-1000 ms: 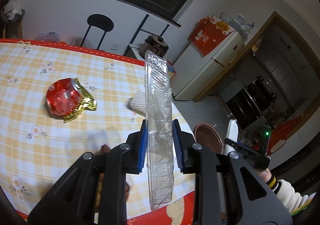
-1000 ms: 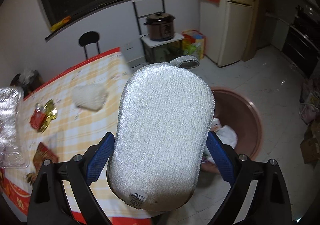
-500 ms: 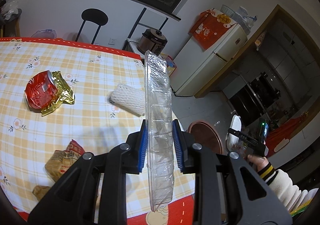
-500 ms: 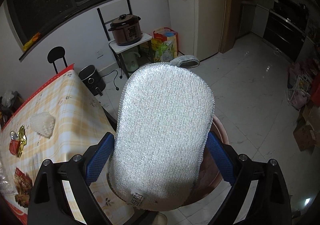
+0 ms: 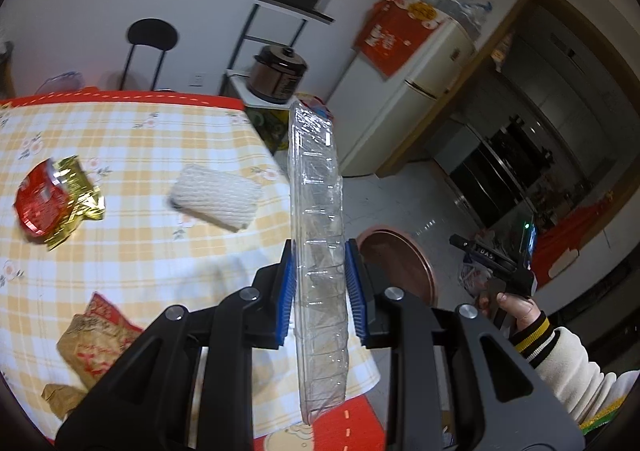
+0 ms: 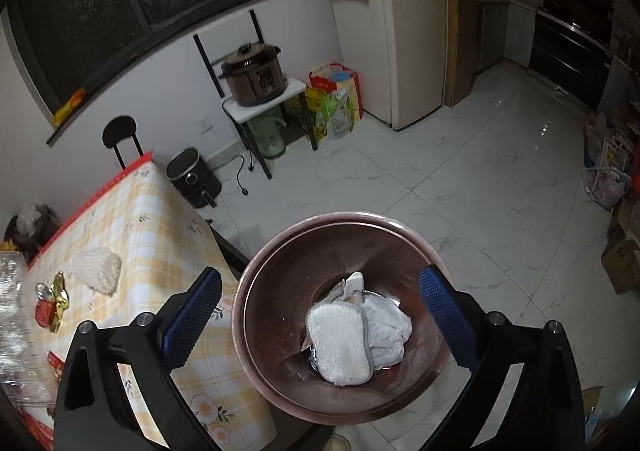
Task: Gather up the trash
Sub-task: 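Move the left tool over the bin and open it to drop the clamshell, then move both tools back over the table toward the brown paper bag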
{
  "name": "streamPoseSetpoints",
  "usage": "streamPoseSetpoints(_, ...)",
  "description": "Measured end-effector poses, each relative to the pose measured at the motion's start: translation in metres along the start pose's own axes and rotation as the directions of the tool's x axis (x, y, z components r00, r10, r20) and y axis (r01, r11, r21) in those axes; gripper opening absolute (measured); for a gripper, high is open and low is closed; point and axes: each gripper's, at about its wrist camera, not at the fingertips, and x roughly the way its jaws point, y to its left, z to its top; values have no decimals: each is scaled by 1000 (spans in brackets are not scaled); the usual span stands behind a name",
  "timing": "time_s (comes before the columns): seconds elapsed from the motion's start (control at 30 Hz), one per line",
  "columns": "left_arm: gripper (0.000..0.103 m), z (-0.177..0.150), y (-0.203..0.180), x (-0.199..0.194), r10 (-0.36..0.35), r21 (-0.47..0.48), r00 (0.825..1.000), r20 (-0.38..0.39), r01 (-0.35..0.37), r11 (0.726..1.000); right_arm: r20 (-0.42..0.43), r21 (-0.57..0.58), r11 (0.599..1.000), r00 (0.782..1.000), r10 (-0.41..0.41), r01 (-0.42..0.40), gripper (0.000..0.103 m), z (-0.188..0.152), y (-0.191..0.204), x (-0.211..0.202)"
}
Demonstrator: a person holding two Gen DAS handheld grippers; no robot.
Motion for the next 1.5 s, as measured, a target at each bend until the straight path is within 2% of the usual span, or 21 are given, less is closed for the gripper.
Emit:
streamPoseSetpoints(0.3,27,8,-63,57,-109,99,992,-67,115,988,61,45,998,997,-37,34,98,-6,-35,-54)
streamPoseSetpoints(0.53,27,12,-130,129,-207,164,967,-151,231,959,66,86,992,993,-94,88,98,-26,-77,-86)
streamPoseSetpoints(0.8,27,7,-199,205,-246,252,943,-224,300,920,31,179,971,986,-164,156,98,-61,-127,-105)
streamPoseSetpoints(0.87,33,8,-214,214,-255,275,940,-226,312,909,17,197,965,984,-179,172,98,-68,-136,-107)
streamPoseSetpoints(0.9,52,9,-222,217,-260,292,942,-210,315,903,14,203,963,983,-184,177,98,-70,-139,-107)
streamPoseSetpoints(0.93,64,10,-227,216,-263,300,945,-197,313,901,13,209,961,982,-187,180,98,-72,-141,-108)
streamPoseSetpoints(1.07,75,19,-233,206,-255,322,955,-155,293,900,21,229,957,982,-186,176,98,-75,-142,-112)
streamPoseSetpoints(1.13,84,24,-224,193,-259,314,958,-120,284,906,28,231,958,984,-178,167,98,-76,-137,-114)
streamPoseSetpoints(1.2,85,30,-208,179,-236,302,967,-92,253,919,34,227,962,986,-165,154,98,-75,-132,-114)
streamPoseSetpoints(1.3,97,38,-179,153,-187,293,981,-42,191,937,44,214,968,989,-142,129,98,-70,-118,-114)
streamPoseSetpoints(1.37,97,41,-155,129,-154,290,988,3,147,946,52,206,973,991,-122,109,98,-67,-105,-114)
streamPoseSetpoints(1.5,97,46,-103,79,-45,274,995,85,20,962,72,171,984,995,-71,58,98,-57,-68,-112)
